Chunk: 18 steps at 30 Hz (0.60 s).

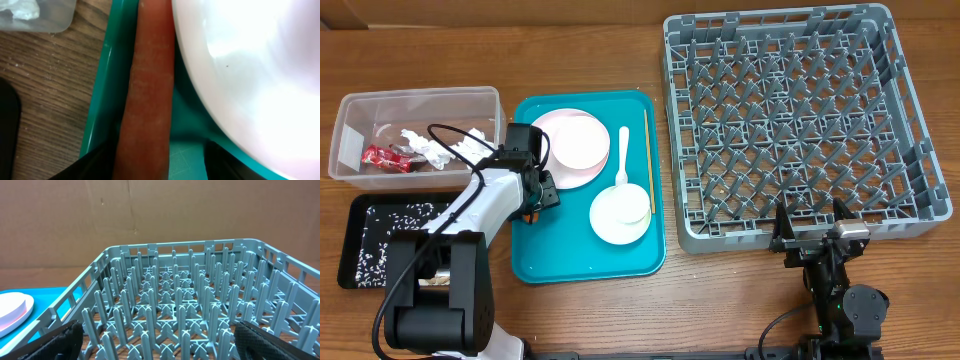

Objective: Sort waste into correct bins and load items into the dishwasher rack
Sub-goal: 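Close the left gripper around the carrot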

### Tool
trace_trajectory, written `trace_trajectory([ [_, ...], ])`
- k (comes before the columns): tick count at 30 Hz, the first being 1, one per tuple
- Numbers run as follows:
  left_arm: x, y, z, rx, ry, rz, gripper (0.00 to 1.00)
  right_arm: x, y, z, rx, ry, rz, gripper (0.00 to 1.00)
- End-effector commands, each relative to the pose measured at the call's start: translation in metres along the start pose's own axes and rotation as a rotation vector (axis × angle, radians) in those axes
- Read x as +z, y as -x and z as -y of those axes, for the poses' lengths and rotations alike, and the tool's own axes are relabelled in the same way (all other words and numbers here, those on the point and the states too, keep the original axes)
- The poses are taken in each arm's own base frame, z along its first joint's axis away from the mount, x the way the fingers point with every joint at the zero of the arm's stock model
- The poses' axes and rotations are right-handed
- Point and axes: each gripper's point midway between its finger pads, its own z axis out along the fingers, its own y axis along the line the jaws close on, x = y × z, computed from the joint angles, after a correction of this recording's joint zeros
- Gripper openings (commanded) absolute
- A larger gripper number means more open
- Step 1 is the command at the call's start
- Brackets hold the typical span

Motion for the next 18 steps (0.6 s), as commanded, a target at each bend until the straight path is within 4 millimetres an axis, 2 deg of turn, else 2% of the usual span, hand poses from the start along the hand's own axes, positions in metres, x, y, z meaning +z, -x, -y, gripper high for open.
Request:
trace_trajectory([
  [1, 0.0115, -0.0218, -0.0139, -0.006, 0.055, -0.067, 0.58, 0.0001, -0.0015, -0.0001, 0.003, 0.000, 0.005, 1.00],
  [15, 0.0115, -0.0192, -0.0159, 0.002, 0.068, -0.055, 0.59, 0.0001, -0.0015, -0.0001, 0.003, 0.000, 0.005, 1.00],
  [18, 0.0111, -0.0162, -0.0213, 0.003, 0.099, -0.039, 0.59, 0.0001, -0.0015, -0.0001, 0.003, 0.000, 0.005, 1.00],
])
